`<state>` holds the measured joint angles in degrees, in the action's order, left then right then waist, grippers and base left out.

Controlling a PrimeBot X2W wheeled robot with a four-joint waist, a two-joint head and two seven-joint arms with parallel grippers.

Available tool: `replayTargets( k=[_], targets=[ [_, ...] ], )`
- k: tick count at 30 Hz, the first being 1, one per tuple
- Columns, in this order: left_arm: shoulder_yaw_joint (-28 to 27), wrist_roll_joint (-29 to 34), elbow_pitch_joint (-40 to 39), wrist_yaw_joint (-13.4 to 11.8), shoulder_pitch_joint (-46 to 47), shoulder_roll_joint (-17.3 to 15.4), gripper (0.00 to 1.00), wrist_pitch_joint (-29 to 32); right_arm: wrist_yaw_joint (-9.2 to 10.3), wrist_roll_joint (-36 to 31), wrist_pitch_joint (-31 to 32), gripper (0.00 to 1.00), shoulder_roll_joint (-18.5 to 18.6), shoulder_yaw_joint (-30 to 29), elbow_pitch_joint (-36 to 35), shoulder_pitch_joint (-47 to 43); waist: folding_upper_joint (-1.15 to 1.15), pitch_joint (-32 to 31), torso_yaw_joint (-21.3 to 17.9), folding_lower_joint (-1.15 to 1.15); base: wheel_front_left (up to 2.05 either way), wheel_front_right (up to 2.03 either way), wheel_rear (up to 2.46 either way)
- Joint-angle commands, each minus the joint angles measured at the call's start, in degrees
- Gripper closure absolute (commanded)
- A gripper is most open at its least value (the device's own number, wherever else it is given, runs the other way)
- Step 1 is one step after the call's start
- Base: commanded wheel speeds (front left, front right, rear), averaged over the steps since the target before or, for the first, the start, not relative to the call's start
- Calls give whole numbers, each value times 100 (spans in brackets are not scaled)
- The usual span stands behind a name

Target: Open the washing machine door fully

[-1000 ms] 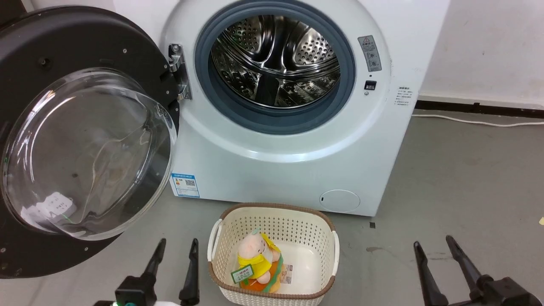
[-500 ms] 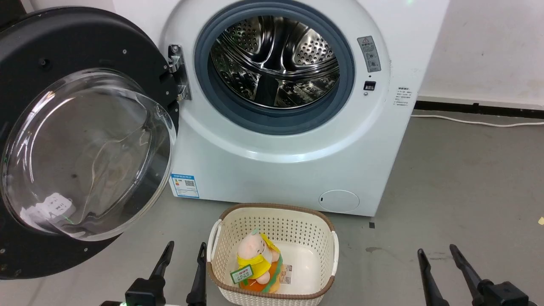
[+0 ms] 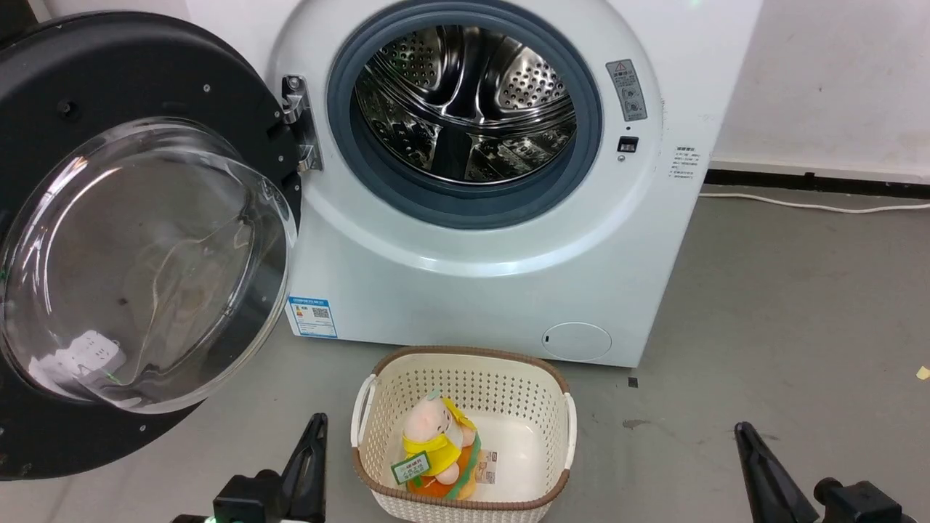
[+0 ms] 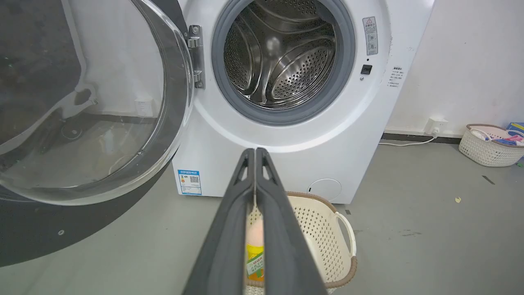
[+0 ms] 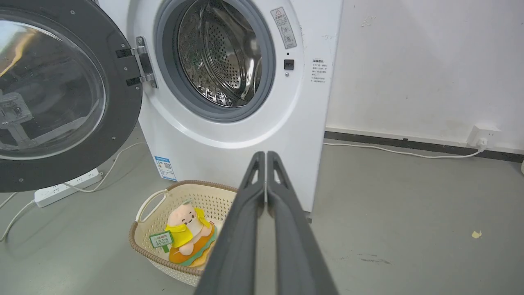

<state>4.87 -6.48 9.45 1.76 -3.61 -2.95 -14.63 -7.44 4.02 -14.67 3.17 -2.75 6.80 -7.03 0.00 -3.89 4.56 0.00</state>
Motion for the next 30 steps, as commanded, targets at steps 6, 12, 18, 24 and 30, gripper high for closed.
replayTargets(
  k=[6, 12, 18, 24, 30],
  targets=[
    [-27, 39, -56, -11, 21, 0, 100, 85, 0, -24, 83, 100, -2, 18, -41, 42, 0, 19, -23, 0, 0, 0, 0],
    [-51, 70, -101, -19, 38, 1, 100, 155, 0, -43, 154, 100, -3, 31, -73, 75, 0, 38, -45, 0, 0, 0, 0],
    [-74, 101, -147, -28, 56, 1, 100, 225, -1, -63, 224, 100, -5, 44, -106, 109, 0, 57, -67, 0, 0, 0, 0],
    [-98, 132, -192, -36, 73, 1, 100, 296, -1, -82, 295, 100, -6, 57, -139, 143, 0, 76, -89, 0, 0, 0, 0],
    [-121, 163, -237, -44, 90, 2, 100, 365, -1, -101, 365, 100, -7, 70, -171, 176, 0, 94, -111, 0, 0, 0, 0]
  ],
)
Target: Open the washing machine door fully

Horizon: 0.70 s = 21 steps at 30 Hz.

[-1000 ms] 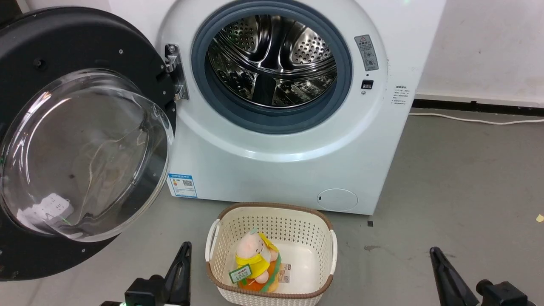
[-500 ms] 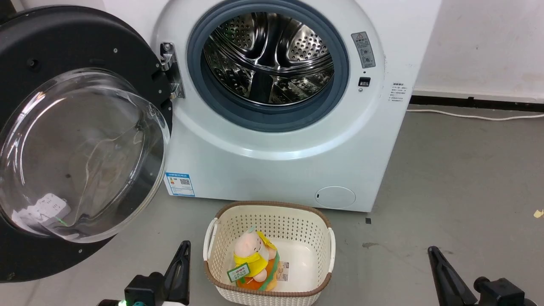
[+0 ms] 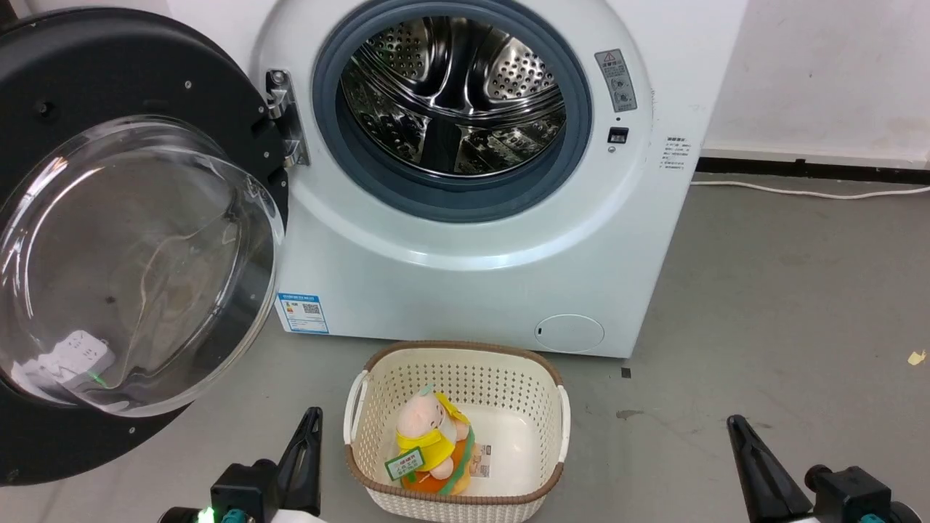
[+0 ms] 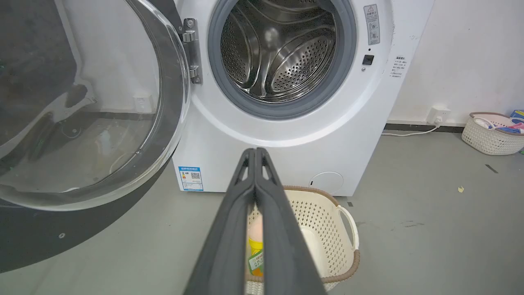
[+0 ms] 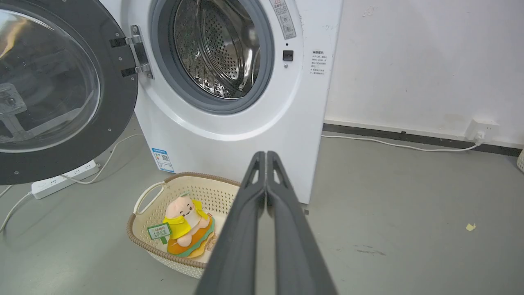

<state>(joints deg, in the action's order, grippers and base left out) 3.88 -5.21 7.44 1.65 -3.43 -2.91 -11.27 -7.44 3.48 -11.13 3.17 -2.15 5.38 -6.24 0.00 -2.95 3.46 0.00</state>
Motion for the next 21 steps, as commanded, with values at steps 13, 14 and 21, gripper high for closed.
replayTargets(
  k=[13, 14, 21],
  targets=[
    [-97, 135, -180, -60, 127, -2, 100, 252, -2, -108, 235, 100, -12, 51, -133, 204, 0, 61, -71, 0, 0, 0, 0],
    [-100, 140, -187, -62, 130, -1, 100, 264, -2, -111, 247, 100, -12, 53, -138, 210, 0, 64, -75, 0, 0, 0, 0],
    [-124, 171, -233, -70, 147, -1, 100, 334, -2, -131, 317, 100, -13, 67, -171, 244, 0, 83, -97, 0, 0, 0, 0]
  ],
)
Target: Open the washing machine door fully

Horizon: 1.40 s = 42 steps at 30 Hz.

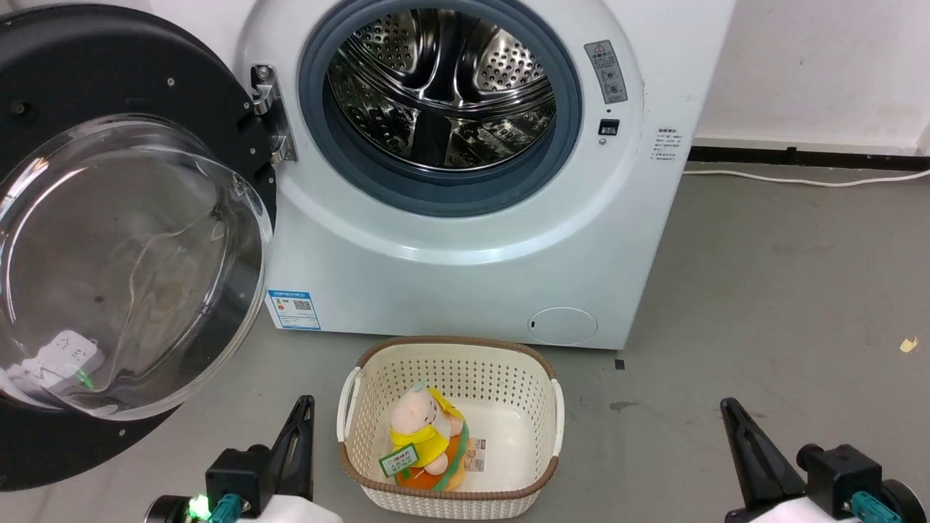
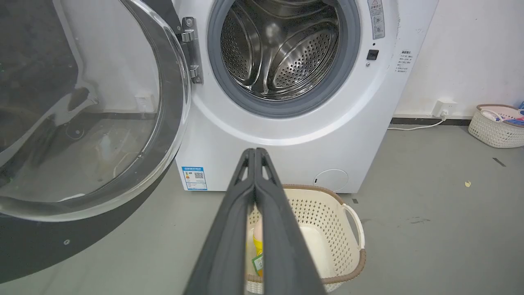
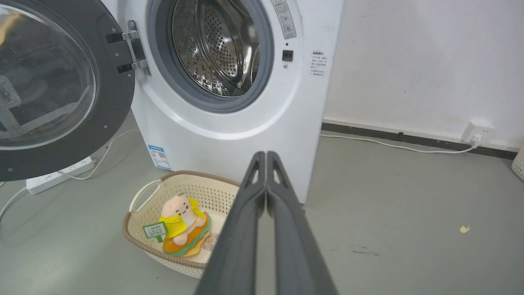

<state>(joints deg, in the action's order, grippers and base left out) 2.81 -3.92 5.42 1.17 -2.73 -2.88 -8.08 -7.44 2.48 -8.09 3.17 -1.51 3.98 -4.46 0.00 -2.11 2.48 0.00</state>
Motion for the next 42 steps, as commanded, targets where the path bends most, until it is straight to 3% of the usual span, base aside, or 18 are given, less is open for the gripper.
replayTargets(
  k=[1, 42],
  targets=[
    [-24, 52, -46, -25, 83, -3, 100, 39, -2, -37, 37, 100, -14, 7, -42, 77, 0, 5, -6, 0, 0, 0, 0],
    [-192, 274, -371, -85, 207, -1, 100, 543, -4, -175, 543, 100, -24, 101, -275, 319, 0, 140, -164, 0, 0, 0, 0]
  ],
)
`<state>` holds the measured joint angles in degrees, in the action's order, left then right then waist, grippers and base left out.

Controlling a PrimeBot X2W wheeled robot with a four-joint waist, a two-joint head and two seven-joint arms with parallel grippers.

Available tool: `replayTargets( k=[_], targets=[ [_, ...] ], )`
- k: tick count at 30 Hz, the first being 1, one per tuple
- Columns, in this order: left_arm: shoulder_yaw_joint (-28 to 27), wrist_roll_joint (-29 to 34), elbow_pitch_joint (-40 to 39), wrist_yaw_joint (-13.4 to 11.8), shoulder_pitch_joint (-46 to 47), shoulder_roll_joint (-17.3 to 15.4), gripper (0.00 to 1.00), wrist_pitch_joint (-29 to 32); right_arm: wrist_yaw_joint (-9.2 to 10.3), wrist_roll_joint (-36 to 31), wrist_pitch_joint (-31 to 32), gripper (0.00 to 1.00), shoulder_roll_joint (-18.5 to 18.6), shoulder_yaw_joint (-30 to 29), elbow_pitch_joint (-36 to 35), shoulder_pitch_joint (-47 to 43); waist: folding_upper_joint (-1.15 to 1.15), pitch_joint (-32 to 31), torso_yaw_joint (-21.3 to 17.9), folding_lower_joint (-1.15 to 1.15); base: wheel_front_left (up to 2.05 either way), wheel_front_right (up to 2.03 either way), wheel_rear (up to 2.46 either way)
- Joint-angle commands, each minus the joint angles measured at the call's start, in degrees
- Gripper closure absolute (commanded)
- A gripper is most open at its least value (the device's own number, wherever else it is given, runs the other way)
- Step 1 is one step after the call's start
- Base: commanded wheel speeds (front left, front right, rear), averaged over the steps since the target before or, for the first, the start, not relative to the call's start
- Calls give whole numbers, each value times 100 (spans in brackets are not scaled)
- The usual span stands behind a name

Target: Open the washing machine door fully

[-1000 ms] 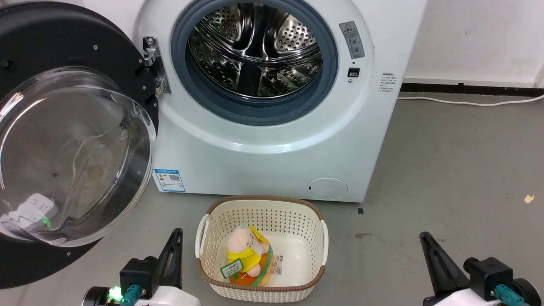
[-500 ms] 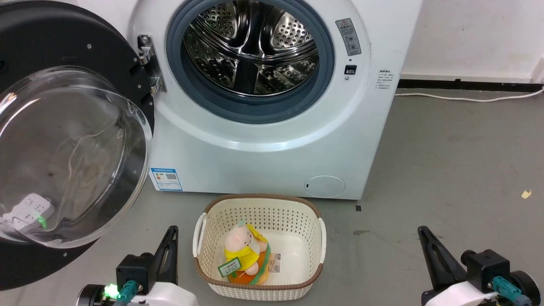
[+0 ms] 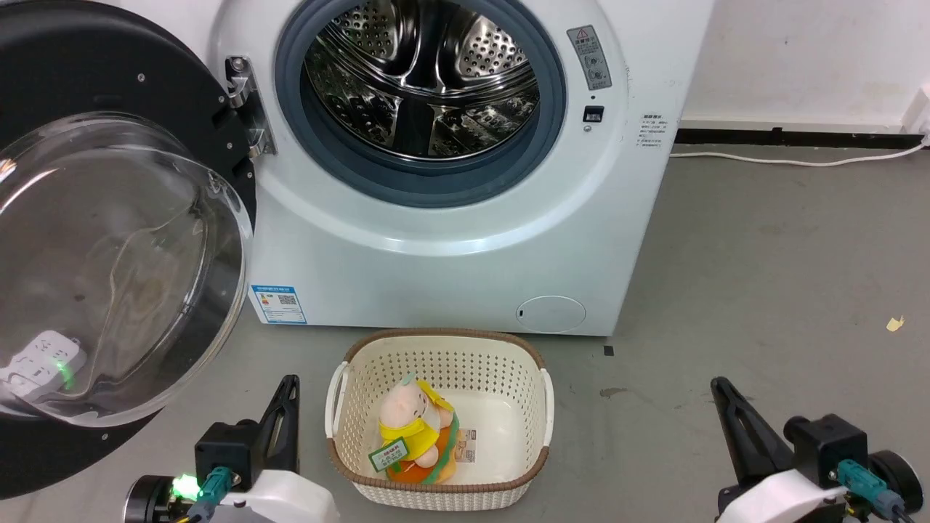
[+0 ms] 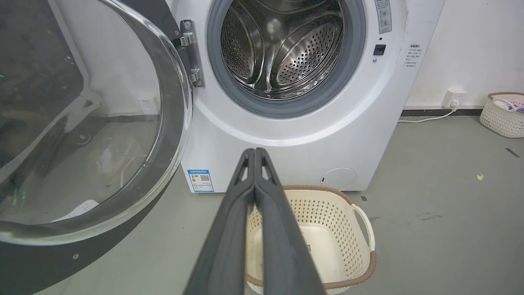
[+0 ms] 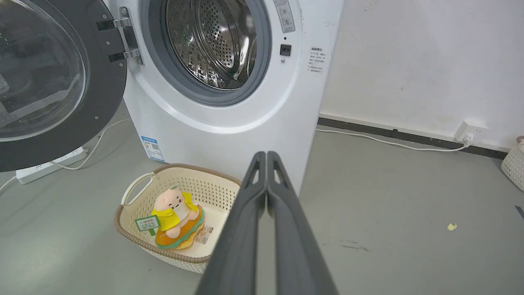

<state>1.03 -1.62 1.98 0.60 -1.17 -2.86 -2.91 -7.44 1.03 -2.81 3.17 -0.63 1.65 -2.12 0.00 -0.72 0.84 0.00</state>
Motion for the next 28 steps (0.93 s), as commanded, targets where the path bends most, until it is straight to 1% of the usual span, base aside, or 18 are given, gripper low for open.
replayTargets(
  k=[1, 18, 28],
  targets=[
    [-18, 50, -35, -29, 55, -3, 100, 37, -4, -33, 26, 100, -24, 16, -48, 91, 0, 4, -4, 0, 0, 0, 0],
    [-100, 159, -193, -59, 115, -2, 100, 283, -4, -101, 273, 100, -29, 62, -162, 209, 0, 70, -82, 0, 0, 0, 0],
    [-103, 162, -198, -60, 117, -2, 100, 291, -5, -103, 281, 100, -29, 63, -165, 212, 0, 72, -84, 0, 0, 0, 0]
  ],
)
